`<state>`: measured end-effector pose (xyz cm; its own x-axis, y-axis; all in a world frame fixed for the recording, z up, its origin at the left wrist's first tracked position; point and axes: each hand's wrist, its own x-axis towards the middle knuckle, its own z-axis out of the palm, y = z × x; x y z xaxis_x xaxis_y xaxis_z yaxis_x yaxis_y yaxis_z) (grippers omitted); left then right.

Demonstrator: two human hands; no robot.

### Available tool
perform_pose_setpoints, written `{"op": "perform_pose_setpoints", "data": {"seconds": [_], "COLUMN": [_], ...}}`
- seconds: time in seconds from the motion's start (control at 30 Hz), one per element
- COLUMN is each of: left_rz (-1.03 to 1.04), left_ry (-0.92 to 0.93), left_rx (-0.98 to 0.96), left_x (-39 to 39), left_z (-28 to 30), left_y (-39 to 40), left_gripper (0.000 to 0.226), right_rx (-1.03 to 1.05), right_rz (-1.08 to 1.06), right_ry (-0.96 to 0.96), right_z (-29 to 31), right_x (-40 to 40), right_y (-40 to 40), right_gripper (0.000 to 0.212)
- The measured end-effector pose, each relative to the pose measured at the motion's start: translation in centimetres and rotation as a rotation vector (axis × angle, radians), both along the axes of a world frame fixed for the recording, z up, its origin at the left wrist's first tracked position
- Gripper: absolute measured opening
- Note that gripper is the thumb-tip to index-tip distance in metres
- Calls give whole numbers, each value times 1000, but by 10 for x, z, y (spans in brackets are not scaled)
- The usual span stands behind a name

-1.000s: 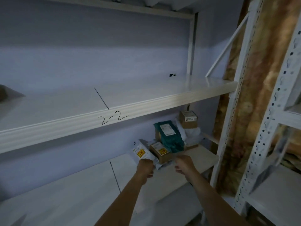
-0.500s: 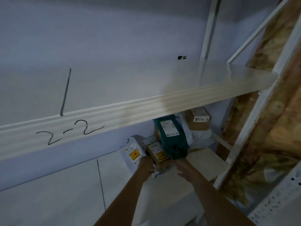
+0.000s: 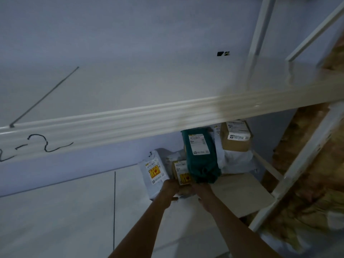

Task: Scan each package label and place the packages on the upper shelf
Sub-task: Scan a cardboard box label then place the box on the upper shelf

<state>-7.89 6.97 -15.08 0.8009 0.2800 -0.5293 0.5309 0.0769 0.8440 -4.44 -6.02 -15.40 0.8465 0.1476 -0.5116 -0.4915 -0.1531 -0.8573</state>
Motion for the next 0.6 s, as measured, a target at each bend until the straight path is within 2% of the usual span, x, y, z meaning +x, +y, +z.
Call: {"op": "perform_pose_setpoints", "data": {"seconds": [0.07,0.2,0.3,0.37,0.47,0.53,0.6], "left_rz": [49,78,67,91,116,61,-28], "left_ry": [-27,-70,-89,-98,-74,-62,-57], "left_rx": [-14,-50,-12,51,-116,-236,-265], "left_x": [-3,-10,-16,-20,-31,-46,-59], "left_z": [4,3,3,2,2,7,9], "left_y": [-2,-9,-17,-21,-17,-10,-2], "left_gripper": [26,29,20,25,46,52,57], "right_rx": [36,84,109,138,143,144,184], "right_rz": [-21,-2,17,62,172,228,286], "right_ry": [-23,61,128,172,215,259,273], "right_z": [-4,-9,-12,-14,-13,-11,-11], "right_x": [2,-2,-1,-2,-2,-2,-2], "right_y": [-3,-13,-18,-23,-31,-34,-34], "right_gripper": [62,69,62,56,50,46,40]}}
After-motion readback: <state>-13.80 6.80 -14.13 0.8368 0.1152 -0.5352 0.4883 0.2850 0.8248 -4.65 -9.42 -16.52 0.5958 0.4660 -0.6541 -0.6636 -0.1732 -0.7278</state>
